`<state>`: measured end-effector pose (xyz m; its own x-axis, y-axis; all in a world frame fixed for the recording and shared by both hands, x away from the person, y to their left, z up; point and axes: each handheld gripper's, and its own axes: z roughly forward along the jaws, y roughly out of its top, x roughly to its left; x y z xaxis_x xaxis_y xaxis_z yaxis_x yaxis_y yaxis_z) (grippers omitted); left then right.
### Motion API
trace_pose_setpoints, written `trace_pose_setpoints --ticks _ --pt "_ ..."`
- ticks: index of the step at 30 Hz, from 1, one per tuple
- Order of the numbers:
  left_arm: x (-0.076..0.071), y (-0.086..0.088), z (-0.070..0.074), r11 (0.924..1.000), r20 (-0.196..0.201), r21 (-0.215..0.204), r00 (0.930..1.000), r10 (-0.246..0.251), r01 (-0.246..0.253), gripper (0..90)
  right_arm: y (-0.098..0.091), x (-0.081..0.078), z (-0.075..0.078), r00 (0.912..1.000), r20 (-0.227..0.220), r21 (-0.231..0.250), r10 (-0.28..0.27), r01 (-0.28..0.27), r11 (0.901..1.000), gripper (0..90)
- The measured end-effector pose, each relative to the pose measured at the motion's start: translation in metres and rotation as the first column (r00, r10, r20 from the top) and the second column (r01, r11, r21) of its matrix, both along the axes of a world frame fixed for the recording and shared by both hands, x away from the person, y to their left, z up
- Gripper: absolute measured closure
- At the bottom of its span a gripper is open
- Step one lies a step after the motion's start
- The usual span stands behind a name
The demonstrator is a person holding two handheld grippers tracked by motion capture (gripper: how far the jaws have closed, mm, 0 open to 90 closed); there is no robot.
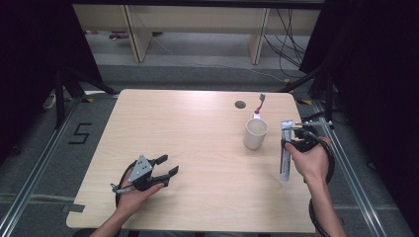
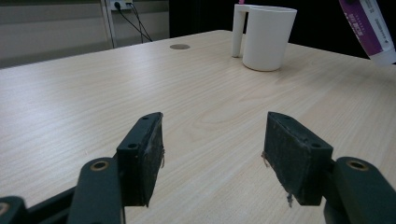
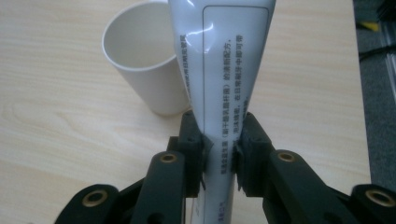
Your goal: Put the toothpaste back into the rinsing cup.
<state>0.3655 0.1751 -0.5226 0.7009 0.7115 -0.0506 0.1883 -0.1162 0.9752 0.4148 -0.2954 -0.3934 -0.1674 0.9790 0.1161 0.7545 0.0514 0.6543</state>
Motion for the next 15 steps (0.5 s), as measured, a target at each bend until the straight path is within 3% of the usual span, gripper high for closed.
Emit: trace_pose_setpoints --ticks 2,5,7,11,13,15 --pt "0.0000 0.0000 0.0000 1.0000 0.001 0.002 1.0000 -0.001 0.001 37.4 -0.0017 -0.0008 -0.0003 0.9977 0.068 -0.023 0.007 -0.006 0.9997 75.2" --pt "-0.0008 0.0004 0.0007 0.9999 -0.006 0.014 1.0000 0.005 -0.005 37.4 -0.0035 -0.0024 0.0013 0.9940 0.105 -0.010 0.031 -0.030 0.9995 75.2" --pt "-0.0007 0.0003 0.0006 0.9999 -0.005 0.014 1.0000 0.004 -0.004 37.4 -0.0038 -0.0035 0.0027 0.9936 0.107 -0.019 0.037 -0.035 0.9992 75.1" --pt "-0.0006 0.0002 0.0006 0.9999 -0.006 0.013 1.0000 0.004 -0.004 37.4 -0.0004 -0.0040 0.0024 0.9922 0.124 0.016 0.013 -0.015 0.9997 75.1" --pt "-0.0006 0.0002 0.0006 0.9999 -0.005 0.013 1.0000 0.004 -0.004 37.4 -0.0019 -0.0040 0.0025 0.9876 0.152 0.006 0.037 -0.039 0.9992 75.1" --pt "-0.0006 0.0003 0.0006 0.9999 -0.006 0.013 1.0000 0.003 -0.003 37.4 -0.0008 -0.0048 0.0040 0.9827 0.183 -0.010 0.026 -0.025 0.9997 75.1"
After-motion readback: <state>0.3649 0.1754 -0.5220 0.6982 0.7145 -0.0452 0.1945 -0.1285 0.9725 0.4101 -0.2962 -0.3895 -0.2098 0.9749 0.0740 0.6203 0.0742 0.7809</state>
